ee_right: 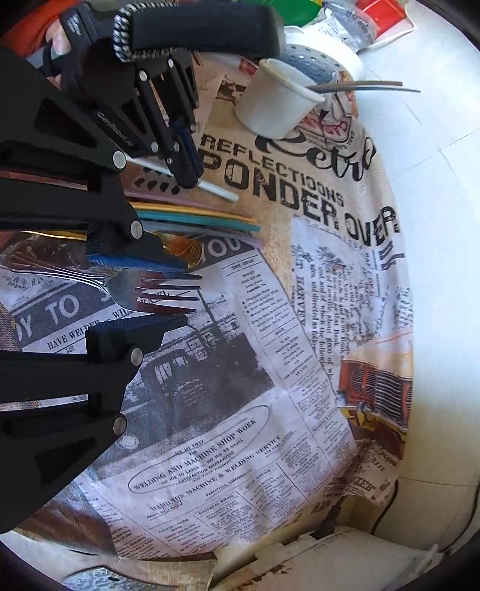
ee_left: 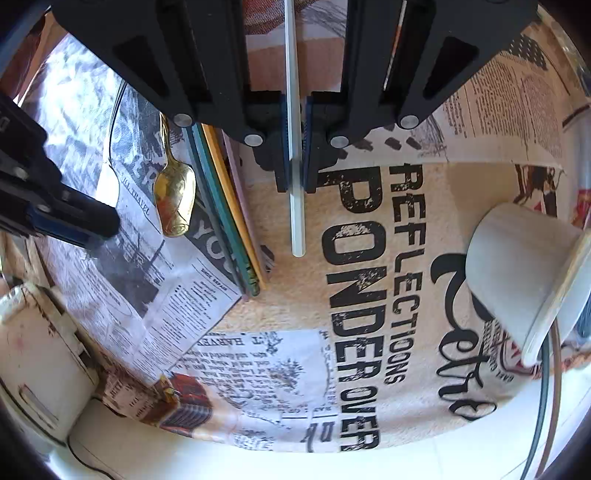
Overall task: Organize utensils
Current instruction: 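Grasp the silver fork with the right tool while the left tool grasps the white chopstick, then lift the fork and white chopstick and carry them over the white cup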
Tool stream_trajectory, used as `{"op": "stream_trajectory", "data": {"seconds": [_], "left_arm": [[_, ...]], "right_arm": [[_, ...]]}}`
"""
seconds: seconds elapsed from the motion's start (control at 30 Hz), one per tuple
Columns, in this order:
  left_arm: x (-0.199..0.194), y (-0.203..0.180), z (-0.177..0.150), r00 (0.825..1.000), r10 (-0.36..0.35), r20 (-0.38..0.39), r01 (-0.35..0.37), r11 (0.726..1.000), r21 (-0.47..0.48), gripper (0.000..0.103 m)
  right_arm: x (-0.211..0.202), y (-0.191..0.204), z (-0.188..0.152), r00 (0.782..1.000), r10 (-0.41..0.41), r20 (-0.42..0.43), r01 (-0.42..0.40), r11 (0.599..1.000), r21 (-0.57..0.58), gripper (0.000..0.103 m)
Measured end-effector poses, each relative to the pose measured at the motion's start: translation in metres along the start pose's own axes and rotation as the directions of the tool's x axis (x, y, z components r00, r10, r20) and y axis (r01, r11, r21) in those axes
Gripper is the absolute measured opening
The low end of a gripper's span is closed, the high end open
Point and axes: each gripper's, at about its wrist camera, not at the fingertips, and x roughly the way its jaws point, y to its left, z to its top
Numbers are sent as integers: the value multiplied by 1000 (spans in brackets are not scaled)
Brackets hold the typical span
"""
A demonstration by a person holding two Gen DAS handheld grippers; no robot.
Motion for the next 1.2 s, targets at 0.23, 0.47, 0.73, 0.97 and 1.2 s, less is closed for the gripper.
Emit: {"op": "stream_trajectory", "data": {"seconds": [0.23,0.47,0.73,0.97,1.2], "left_arm": [[-26,12,-10,999,-27,43,29,998,-49,5],[-77,15,-17,987,-23,159,31,998,-47,5],[-130,22,-21,959,-42,279,59,997,-54,5],[-171,34,-21,928,-51,370,79,995,-63,4],[-195,50,-20,907,-33,420,77,993,-88,4]], "right_arm": [[-24,6,2,999,13,52,-13,1000,-14,21],[-50,17,3,994,19,111,-16,999,-30,20],[-81,38,6,983,26,183,-14,998,-65,14],[-91,54,14,978,36,207,-16,995,-95,3],[-74,52,17,989,51,138,-36,993,-108,4]]}}
